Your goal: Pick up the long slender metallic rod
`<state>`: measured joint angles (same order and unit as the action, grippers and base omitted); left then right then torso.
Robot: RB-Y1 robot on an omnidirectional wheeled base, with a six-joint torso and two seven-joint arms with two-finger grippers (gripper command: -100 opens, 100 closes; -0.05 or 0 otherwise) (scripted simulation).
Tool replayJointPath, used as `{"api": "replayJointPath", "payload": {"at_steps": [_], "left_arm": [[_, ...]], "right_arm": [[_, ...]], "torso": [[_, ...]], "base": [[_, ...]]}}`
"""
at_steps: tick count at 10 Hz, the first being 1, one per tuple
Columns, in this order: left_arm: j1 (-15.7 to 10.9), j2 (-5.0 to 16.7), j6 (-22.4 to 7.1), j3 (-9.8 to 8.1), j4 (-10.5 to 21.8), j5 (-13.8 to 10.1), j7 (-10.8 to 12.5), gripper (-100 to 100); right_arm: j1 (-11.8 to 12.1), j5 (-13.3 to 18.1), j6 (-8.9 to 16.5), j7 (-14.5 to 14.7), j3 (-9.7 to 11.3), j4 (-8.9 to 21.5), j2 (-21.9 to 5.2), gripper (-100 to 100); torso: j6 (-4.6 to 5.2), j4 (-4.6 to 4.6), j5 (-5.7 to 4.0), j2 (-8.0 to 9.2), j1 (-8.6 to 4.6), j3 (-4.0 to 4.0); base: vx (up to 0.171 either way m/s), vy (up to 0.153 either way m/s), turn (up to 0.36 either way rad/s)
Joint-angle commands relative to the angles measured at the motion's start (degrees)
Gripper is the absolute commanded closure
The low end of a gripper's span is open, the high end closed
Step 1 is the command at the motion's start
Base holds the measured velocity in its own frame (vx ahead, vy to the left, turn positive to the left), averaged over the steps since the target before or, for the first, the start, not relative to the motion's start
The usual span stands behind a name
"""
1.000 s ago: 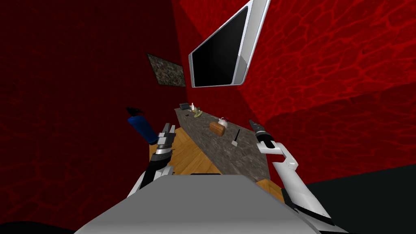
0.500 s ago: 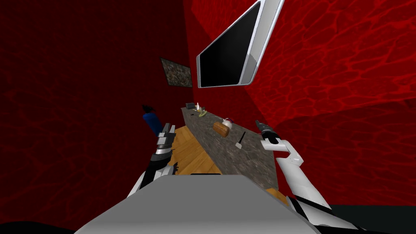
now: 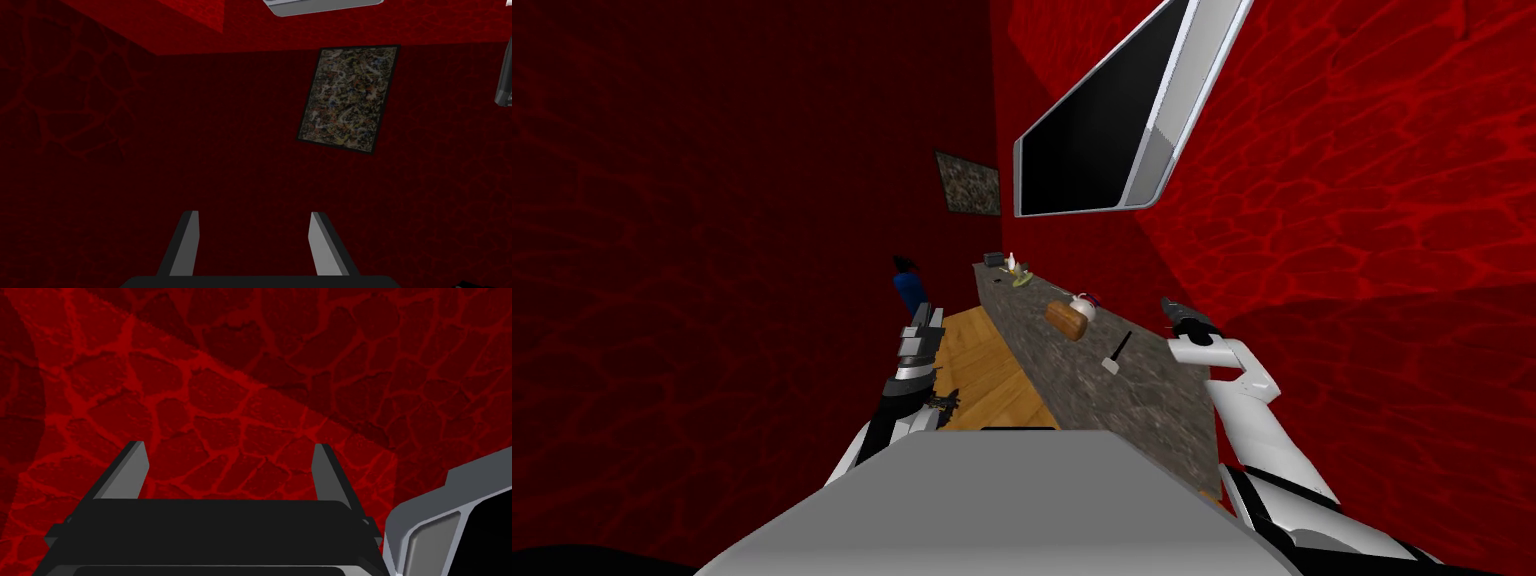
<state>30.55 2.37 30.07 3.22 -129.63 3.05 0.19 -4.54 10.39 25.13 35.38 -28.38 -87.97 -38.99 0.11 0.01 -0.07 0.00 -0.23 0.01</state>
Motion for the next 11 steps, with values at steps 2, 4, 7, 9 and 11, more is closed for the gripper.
{"api": "replayJointPath", "payload": {"at_steps": [2, 4, 7, 9, 11], "left_arm": [[0.0, 0.0, 0.0, 0.0, 0.0, 0.0, 0.0, 0], [0.0, 0.0, 0.0, 0.0, 0.0, 0.0, 0.0, 0], [0.0, 0.0, 0.0, 0.0, 0.0, 0.0, 0.0, 0], [0.0, 0.0, 0.0, 0.0, 0.0, 0.0, 0.0, 0], [0.0, 0.0, 0.0, 0.0, 0.0, 0.0, 0.0, 0]], "right_arm": [[-2.6, 0.3, 4.0, 2.9, -2.3, 4.0, -1.8, -100], [-2.6, 0.3, 6.2, 2.9, -2.3, 5.1, -1.8, -100], [-4.5, 0.6, 10.7, 5.2, -4.5, 8.7, -3.2, -100], [-6.3, 0.8, 14.1, 7.4, -6.7, 12.3, -4.6, -100], [-8.1, 1.0, 17.0, 9.6, -9.0, 15.2, -5.8, -100]], "torso": [[0.03, -0.01, 0.0, -0.02, 0.04, -0.01], [-0.01, -0.01, 0.01, -0.04, 0.05, -0.02], [0.01, -0.01, -0.01, -0.02, 0.0, -0.01], [-0.05, 0.0, 0.02, -0.02, 0.05, -0.01], [0.05, -0.01, -0.01, -0.05, 0.03, -0.02]], "base": [[-0.015, -0.01, 0.144], [-0.015, -0.017, 0.102], [-0.019, -0.022, 0.156], [-0.025, -0.021, 0.233], [-0.012, -0.02, 0.134]]}}
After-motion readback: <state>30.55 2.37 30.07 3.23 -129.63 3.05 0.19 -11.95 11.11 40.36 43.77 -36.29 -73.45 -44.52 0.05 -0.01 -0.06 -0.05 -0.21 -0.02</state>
